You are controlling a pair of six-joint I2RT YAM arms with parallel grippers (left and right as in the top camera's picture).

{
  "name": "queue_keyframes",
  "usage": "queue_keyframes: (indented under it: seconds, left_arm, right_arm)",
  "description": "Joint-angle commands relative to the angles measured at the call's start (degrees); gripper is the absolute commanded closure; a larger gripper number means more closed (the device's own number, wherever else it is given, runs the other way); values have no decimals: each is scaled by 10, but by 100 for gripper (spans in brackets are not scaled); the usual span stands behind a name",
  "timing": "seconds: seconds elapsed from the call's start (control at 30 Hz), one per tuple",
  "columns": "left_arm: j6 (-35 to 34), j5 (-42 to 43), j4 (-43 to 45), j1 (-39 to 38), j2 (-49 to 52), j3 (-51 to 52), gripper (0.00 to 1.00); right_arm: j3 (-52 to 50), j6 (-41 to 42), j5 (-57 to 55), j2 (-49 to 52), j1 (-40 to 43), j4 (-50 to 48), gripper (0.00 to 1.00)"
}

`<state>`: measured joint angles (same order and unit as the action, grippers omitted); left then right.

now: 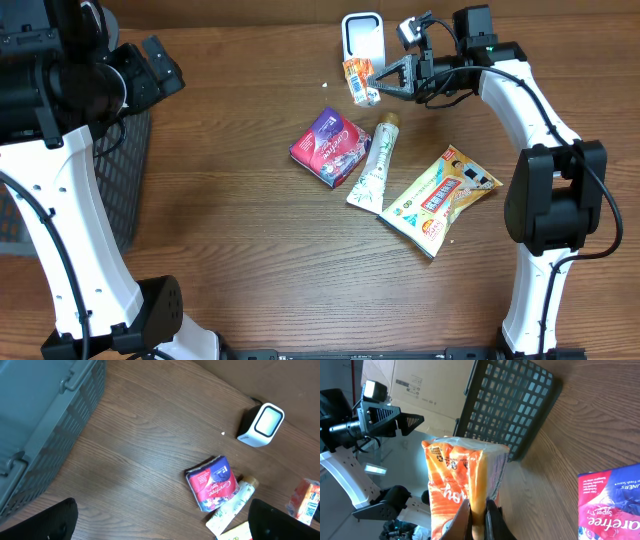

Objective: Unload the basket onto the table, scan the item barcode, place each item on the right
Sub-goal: 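Hold the orange box in front of the scanner face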

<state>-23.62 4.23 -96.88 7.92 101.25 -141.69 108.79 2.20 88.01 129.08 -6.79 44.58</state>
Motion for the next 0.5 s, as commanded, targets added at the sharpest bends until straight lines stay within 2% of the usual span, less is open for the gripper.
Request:
queue_keyframes:
  seconds: [0.0,0.3,0.37,0.47]
  left_arm:
    - [-2,-3,1,-1,0,2,0]
    - [-2,-3,1,-1,0,2,0]
    - [-2,-3,1,-1,0,2,0]
    - [-2,-3,1,-1,0,2,0]
  right_arm:
    - [16,6,19,0,1,-4,96]
    - [16,6,7,0,0,-11,96]
    - [16,10,-45,0,0,-15,96]
    - [16,63,-207,0,0,-18,96]
